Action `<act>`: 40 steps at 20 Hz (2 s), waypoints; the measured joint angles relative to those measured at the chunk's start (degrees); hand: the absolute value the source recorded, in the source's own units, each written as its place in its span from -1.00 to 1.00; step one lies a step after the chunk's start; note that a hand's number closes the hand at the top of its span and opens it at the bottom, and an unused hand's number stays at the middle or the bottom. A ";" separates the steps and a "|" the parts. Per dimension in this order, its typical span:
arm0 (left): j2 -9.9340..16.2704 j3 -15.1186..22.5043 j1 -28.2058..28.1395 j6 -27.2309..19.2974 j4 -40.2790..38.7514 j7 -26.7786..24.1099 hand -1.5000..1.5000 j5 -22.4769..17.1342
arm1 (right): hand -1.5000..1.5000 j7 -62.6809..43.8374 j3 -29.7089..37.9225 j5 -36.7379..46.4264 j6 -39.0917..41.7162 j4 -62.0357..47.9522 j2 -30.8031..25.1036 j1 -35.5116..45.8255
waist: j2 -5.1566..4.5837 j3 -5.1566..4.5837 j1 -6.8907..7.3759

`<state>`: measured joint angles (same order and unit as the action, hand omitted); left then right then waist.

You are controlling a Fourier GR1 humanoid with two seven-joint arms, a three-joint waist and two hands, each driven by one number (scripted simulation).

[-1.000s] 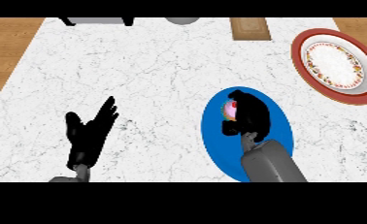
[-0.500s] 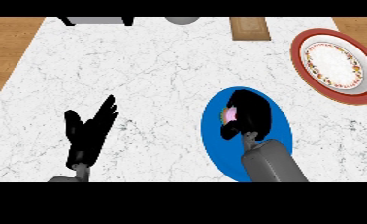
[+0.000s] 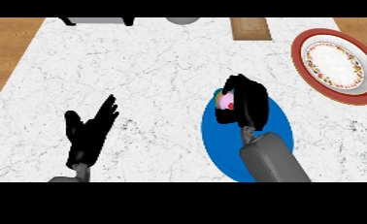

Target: Pick the cupcake from the plate and place it in the plate

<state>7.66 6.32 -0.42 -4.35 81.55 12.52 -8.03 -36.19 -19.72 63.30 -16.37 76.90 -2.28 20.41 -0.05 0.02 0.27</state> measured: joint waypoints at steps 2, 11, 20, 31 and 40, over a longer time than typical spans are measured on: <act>0.21 -0.06 -0.54 0.14 0.93 0.58 0.00 -0.02 | 1.00 0.43 0.10 1.81 -3.18 0.33 0.55 0.40 | 0.04 -0.01 0.01; -0.09 -0.68 -0.83 0.82 0.42 -0.01 0.00 0.05 | 1.00 1.50 8.25 0.44 -15.08 5.01 -0.13 -0.64 | 0.07 -0.01 -0.24; -0.67 -1.02 -0.68 0.99 -0.57 -1.39 0.00 0.83 | 1.00 14.34 21.13 -17.54 -24.14 2.12 -6.62 -1.07 | -0.06 0.03 -0.04; -0.84 -1.23 0.61 1.70 0.31 0.19 0.00 0.70 | 1.00 38.97 38.23 -34.80 -29.92 -24.61 -18.94 8.41 | -0.57 0.17 1.25; -2.10 -0.10 1.42 1.43 -0.54 -0.36 0.00 1.93 | 1.00 56.12 48.23 -43.57 -24.92 -45.61 -29.36 17.17 | -1.19 0.30 2.57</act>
<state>5.56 6.22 1.00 -2.93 81.01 12.16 -6.10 19.94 28.51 19.74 -41.29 31.28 -31.65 37.58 -1.24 0.32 2.84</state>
